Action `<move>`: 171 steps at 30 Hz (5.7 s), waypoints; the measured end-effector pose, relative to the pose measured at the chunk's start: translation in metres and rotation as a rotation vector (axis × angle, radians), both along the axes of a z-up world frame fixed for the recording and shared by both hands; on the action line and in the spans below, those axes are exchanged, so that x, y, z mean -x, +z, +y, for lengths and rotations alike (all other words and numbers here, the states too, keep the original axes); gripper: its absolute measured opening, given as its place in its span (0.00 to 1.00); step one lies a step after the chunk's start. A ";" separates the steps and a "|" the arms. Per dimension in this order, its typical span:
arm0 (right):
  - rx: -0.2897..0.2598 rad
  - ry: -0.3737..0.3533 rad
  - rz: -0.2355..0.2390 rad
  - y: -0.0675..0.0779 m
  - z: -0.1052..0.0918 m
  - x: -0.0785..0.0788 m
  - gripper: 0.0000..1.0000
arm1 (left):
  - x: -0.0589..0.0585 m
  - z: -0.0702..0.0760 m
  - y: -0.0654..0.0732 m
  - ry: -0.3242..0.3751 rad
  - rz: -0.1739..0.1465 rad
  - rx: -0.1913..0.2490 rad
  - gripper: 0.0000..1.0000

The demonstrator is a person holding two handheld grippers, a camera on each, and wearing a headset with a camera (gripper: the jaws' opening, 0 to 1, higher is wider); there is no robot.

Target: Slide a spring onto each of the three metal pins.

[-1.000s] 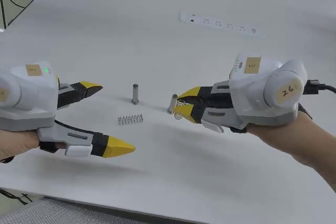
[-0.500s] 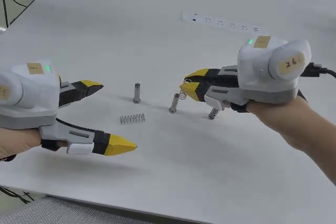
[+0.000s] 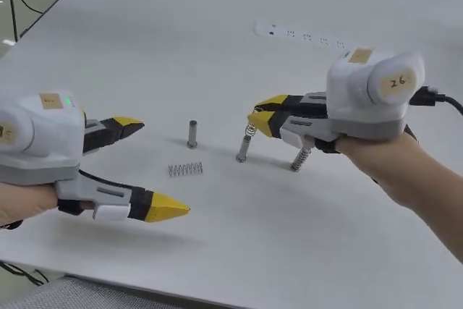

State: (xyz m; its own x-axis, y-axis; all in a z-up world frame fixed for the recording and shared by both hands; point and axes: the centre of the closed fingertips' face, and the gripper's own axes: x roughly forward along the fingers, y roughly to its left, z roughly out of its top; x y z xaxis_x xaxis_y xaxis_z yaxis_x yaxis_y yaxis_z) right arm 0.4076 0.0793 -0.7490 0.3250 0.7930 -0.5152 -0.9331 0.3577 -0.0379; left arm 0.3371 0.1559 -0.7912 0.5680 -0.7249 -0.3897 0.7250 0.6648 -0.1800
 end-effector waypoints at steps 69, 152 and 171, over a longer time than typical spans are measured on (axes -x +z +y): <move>0.177 -0.011 0.071 -0.072 -0.005 0.001 0.08 | 0.003 0.001 -0.005 -0.002 0.018 -0.002 0.98; 0.157 0.163 0.039 -0.044 0.004 0.047 0.17 | 0.003 0.003 -0.002 0.009 0.017 0.010 0.98; 0.277 0.382 -0.037 -0.046 0.039 0.058 0.16 | 0.003 0.007 -0.002 0.014 0.014 0.011 0.98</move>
State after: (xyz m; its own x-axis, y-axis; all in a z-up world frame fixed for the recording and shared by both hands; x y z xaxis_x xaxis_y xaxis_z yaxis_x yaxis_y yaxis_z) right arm 0.3498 0.1179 -0.7947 0.0587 0.6934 -0.7181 -0.9921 -0.0393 -0.1190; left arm 0.3346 0.1630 -0.7930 0.5726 -0.7214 -0.3895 0.7132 0.6726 -0.1973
